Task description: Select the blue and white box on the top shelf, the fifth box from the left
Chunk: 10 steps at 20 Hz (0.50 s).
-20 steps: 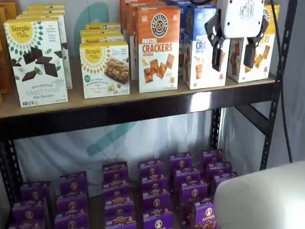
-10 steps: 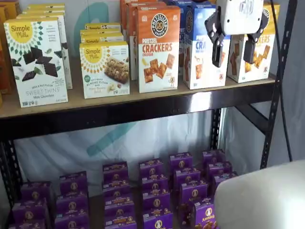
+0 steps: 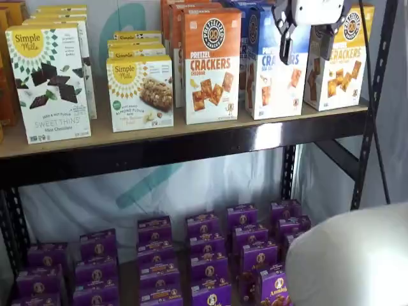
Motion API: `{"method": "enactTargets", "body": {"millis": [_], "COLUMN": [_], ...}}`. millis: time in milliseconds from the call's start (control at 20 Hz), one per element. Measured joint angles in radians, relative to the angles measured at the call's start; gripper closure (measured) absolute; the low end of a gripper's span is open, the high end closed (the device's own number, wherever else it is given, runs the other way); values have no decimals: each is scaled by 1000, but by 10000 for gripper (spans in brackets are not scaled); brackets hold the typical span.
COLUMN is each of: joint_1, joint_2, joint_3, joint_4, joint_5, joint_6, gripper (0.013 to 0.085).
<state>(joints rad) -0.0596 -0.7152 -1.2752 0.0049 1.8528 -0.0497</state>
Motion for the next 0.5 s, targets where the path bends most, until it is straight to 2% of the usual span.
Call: {"method": "enactTargets", "body": {"millis": [200, 500], "joint_1": [-31, -43], "joint_2": [49, 110], "joint_3": [-42, -96], "joint_4": [23, 26], "joint_5": [-18, -41], "joint_6": [-25, -37], "gripper": [130, 130]}}
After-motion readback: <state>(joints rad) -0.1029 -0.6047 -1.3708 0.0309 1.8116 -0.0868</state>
